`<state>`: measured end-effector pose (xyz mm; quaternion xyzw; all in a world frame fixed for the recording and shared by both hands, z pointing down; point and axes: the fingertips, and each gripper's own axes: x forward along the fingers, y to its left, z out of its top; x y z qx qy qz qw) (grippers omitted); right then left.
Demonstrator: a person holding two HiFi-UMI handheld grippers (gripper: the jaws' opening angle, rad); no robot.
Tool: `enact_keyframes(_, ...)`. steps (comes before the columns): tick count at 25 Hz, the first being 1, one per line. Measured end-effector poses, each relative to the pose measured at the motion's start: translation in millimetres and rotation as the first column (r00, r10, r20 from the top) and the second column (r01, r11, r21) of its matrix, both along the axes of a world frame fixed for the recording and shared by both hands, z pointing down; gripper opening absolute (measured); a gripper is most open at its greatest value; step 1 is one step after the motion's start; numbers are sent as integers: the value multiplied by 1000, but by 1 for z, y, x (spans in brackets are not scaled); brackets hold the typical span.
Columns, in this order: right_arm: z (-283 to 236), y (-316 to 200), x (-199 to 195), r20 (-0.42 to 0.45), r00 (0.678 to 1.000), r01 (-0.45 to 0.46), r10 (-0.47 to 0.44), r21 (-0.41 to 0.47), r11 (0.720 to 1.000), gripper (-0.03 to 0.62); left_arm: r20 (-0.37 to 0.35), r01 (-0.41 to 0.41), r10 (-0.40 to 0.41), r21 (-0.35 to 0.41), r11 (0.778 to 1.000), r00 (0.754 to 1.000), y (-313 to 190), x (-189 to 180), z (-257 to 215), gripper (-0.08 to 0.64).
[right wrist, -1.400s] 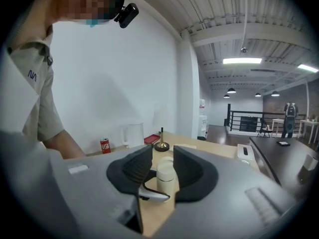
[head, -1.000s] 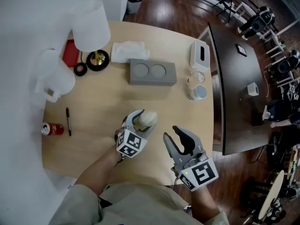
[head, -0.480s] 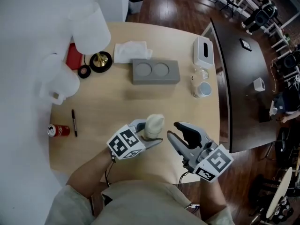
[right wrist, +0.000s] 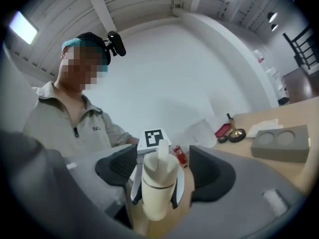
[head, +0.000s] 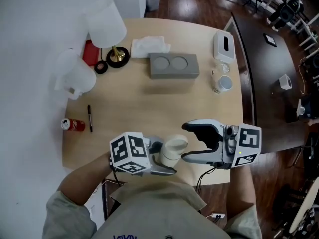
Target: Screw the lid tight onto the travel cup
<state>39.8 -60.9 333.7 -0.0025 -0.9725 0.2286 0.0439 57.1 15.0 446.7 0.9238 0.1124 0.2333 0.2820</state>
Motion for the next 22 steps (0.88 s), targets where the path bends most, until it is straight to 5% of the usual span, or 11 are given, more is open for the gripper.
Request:
enact_keyframes(7,0,32,-10,-48,991,130,-129,30,991,322,1,-47,47,35,998,999,18,12,-15,316)
enact_keyframes(14,9,22,-9,-154,987,-23,38,101,995,275,86,65,-79,157,986,993,-5,13,-2,316)
enact_keyframes(16,19,16,-8,-238,963,-97,127,133,986,275,176,123,-165,226,966,970,-17,11,10,316)
enact_keyframes(19,36,3,-6,-361,887,-241,290,175,955,275,311,216,-321,330,919,894,-35,3,32,316)
enact_keyframes(22,47,-4,-7,-418,803,-376,424,197,906,275,356,297,-429,369,881,830,-44,-2,46,316)
